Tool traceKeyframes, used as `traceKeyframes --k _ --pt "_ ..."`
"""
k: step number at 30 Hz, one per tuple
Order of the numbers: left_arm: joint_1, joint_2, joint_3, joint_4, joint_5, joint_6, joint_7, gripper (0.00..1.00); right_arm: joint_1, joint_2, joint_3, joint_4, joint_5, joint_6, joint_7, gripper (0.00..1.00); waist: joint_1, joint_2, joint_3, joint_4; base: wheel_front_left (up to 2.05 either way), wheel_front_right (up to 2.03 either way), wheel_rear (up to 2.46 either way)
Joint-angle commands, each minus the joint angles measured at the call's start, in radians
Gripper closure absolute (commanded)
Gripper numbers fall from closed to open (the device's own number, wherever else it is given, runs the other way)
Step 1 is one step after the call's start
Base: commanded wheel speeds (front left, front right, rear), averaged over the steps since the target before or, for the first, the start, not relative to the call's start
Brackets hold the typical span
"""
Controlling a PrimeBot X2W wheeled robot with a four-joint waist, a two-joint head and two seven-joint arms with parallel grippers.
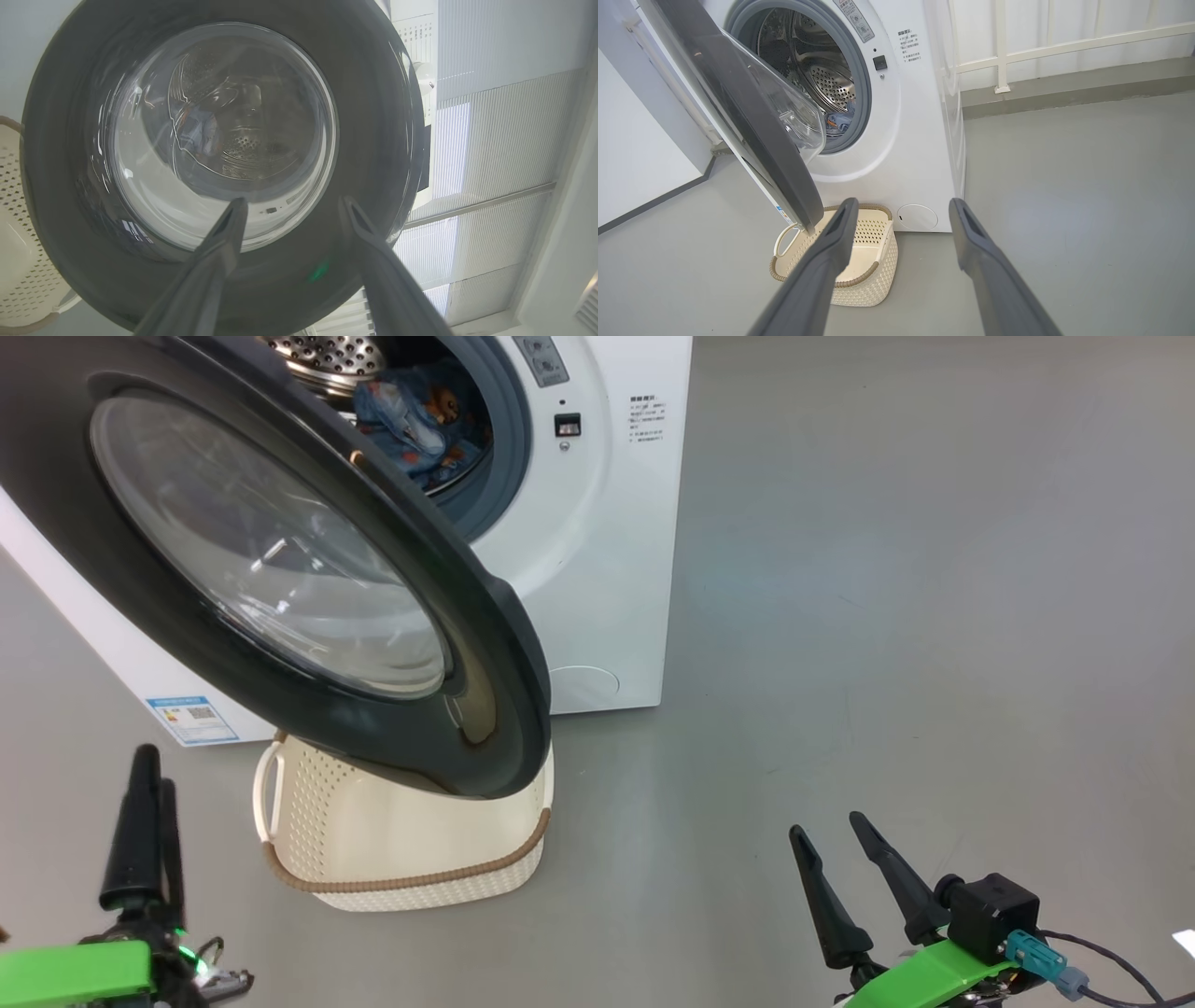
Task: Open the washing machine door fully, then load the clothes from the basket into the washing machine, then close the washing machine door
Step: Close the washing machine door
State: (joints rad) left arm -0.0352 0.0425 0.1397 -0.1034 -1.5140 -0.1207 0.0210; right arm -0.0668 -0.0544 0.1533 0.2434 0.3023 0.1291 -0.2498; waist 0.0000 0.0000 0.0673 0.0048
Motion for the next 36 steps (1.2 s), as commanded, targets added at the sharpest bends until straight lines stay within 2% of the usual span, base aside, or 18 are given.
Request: traceKeyframes --k 1,4,7,11,15,18,21,31,36 --pt "-0.004 0.035 0.016 -0.040 0.049 -0.010 -0.033 0.00 -0.015 0.004 0.028 -0.025 -0.001 0.002 -0.012 0.00 0.0000 0.0000 0.000 -0.001 0.00 0.00 0.00" --pt "0.008 0.070 -0.029 -0.051 0.134 -0.010 -0.137 0.00 -0.017 0.004 0.031 -0.029 -0.022 0.002 -0.012 0.00 0.0000 0.0000 -0.001 -0.004 0.00 0.00 0.00" --pt "0.023 0.135 -0.098 -0.039 0.227 -0.010 -0.238 0.00 -0.015 0.004 0.031 -0.030 -0.023 0.002 -0.012 0.00 0.0000 0.0000 -0.005 -0.006 0.00 0.00 0.00" --pt "0.033 0.189 -0.143 -0.004 0.365 -0.010 -0.281 0.00 -0.009 0.004 0.028 -0.031 -0.026 0.002 -0.012 0.00 0.0000 0.0000 -0.013 -0.005 0.00 0.00 0.00" --pt "0.032 0.165 -0.085 -0.012 0.595 -0.010 -0.282 0.00 -0.005 0.004 0.028 -0.033 -0.028 0.002 -0.012 0.00 0.0000 0.0000 -0.019 -0.004 0.00 0.00 0.00" --pt "0.044 0.152 -0.075 -0.008 0.757 -0.010 -0.282 0.00 -0.003 0.004 0.029 -0.033 -0.028 0.002 -0.012 0.00 0.0000 0.0000 -0.022 -0.004 0.00 0.00 0.00" --pt "0.050 0.167 -0.096 -0.013 0.932 -0.010 -0.283 0.00 -0.004 0.004 0.030 -0.035 -0.028 0.002 -0.012 0.00 0.0000 0.0000 -0.019 -0.005 0.00 0.00 0.00" --pt "0.081 0.110 -0.057 0.001 1.238 -0.010 -0.283 0.00 -0.006 0.004 0.028 -0.039 -0.029 0.002 -0.012 0.00 0.0000 0.0000 -0.011 -0.010 0.00 0.00 0.00" --pt "0.101 0.062 -0.012 0.042 1.315 -0.010 -0.283 0.00 -0.007 0.004 0.028 -0.039 -0.023 0.002 -0.012 0.00 0.0000 0.0000 -0.012 -0.015 0.00 0.00 0.00"
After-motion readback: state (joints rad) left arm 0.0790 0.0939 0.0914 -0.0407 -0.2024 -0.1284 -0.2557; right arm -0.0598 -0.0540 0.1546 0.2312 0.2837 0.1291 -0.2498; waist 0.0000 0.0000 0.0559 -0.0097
